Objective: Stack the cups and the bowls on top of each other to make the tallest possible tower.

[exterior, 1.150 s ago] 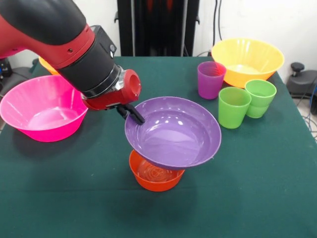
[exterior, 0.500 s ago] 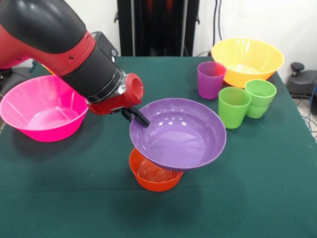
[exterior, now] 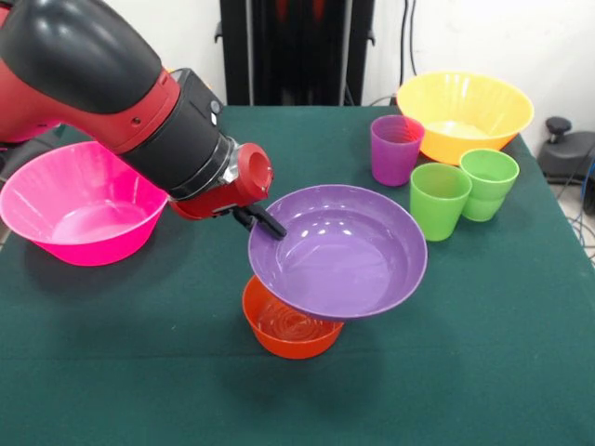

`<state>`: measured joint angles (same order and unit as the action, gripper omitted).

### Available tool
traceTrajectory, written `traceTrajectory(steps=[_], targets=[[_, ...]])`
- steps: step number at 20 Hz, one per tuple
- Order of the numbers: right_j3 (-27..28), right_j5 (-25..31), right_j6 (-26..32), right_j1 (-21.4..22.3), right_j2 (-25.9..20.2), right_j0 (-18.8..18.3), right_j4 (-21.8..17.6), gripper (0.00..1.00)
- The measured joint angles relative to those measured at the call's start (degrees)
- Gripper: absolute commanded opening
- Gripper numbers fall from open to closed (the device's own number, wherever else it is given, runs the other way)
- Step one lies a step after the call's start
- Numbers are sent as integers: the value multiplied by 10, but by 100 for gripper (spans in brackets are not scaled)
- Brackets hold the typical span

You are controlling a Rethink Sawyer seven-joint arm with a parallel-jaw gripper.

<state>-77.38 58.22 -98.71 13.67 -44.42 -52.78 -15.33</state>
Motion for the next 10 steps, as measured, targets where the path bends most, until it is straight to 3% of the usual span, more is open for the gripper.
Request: traceTrajectory(steps=[10], targets=[[21, 44, 10, -20, -9, 0, -16, 0]])
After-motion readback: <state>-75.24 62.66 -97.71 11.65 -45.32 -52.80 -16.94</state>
